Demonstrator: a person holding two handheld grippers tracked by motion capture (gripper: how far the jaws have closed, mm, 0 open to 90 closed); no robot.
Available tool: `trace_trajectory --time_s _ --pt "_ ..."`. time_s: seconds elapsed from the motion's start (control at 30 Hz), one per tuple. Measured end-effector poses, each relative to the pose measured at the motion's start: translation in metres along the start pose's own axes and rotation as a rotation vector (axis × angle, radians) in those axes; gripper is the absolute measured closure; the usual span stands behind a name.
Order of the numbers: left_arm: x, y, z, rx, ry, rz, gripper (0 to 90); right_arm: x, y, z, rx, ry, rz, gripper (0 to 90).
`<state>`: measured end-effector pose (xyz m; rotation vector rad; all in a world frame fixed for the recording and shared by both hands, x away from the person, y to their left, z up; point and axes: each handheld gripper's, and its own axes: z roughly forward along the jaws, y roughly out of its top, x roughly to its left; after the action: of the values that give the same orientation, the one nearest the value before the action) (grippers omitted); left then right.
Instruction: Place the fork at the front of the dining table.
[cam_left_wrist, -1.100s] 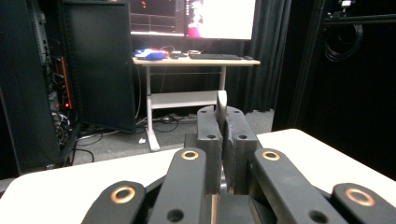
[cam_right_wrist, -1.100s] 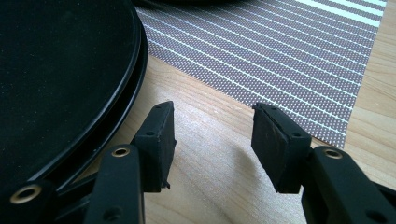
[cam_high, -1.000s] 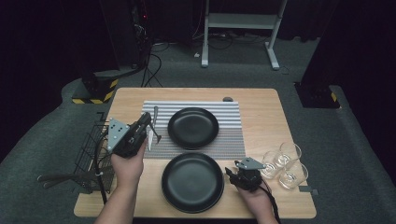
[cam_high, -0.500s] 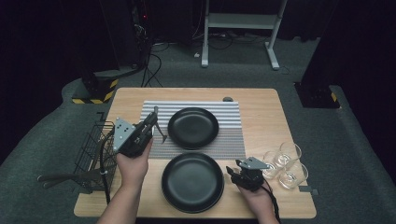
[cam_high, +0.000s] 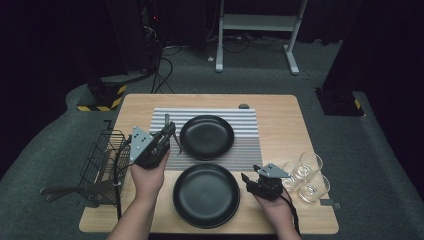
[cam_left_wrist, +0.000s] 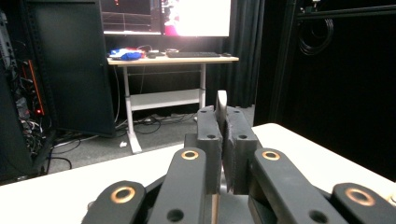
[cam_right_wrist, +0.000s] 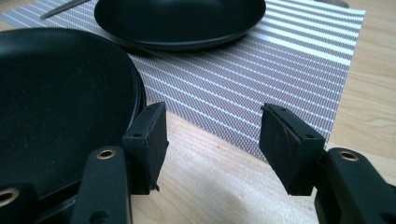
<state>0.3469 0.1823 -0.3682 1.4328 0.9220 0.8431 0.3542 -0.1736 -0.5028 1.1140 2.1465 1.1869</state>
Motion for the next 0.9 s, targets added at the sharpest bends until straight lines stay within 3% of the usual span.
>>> trace_trajectory --time_s 0.17,0.5,0.9 --pt "0.000 0.001 0.002 0.001 -0.002 -0.004 86.3 0.001 0.007 -0.001 -0.018 0.020 0.022 44.8" --pt "-0.003 -0.001 0.007 0.019 -0.019 -0.001 86.3 0.010 0.024 -0.004 -0.080 -0.006 -0.062 48.6" --pt "-0.005 -0.010 0.004 0.014 -0.025 -0.013 86.3 0.018 0.034 0.000 -0.100 0.019 -0.057 48.8"
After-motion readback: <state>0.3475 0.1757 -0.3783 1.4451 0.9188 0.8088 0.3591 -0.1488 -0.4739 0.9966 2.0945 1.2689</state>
